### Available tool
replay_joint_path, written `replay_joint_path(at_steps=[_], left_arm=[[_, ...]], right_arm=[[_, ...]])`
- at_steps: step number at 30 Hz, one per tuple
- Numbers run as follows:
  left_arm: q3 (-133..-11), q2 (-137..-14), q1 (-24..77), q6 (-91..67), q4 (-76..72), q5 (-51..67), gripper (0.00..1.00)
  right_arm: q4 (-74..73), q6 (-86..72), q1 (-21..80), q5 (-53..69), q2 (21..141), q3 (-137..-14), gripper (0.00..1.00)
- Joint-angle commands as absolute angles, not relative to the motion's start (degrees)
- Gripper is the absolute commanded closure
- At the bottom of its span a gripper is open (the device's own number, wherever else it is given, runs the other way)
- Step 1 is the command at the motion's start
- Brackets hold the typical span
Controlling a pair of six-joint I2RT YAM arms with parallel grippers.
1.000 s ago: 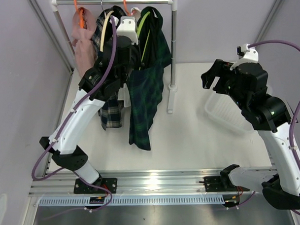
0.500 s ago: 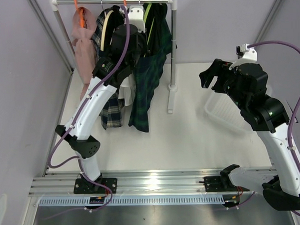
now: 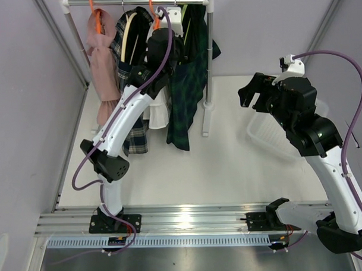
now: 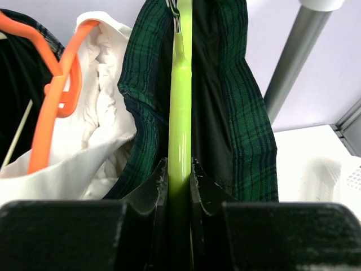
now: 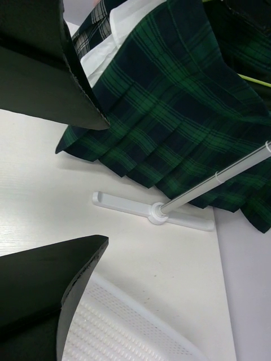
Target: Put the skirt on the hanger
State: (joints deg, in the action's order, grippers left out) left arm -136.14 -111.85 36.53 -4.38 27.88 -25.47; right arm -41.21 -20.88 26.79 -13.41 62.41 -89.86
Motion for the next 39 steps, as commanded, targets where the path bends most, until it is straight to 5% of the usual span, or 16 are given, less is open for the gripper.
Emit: replay_joint_path(at_steps=[1, 24, 30, 39], left_arm=[[-142.0, -111.3, 34.8, -3.8, 16.4, -24.6, 1.00], [-141.9, -114.1, 33.0, -6.2, 19.9, -16.4, 0.99], [-138.8, -110.6, 33.0, -6.2, 18.7, -14.7, 0.60], [-135.6, -102.0, 33.0, -6.9, 21.2, -7.1, 0.36]], right_arm=[[-38.3, -19.9, 26.4, -13.0, 62.0, -89.6, 0.18], [-37.1, -20.2, 25.2, -11.8, 61.2, -86.3, 0.18], [-37.1, -20.5, 25.0, -11.3, 60.5, -85.4, 0.18], [-37.0, -20.7, 24.5, -9.5, 58.9, -84.4, 0.17]])
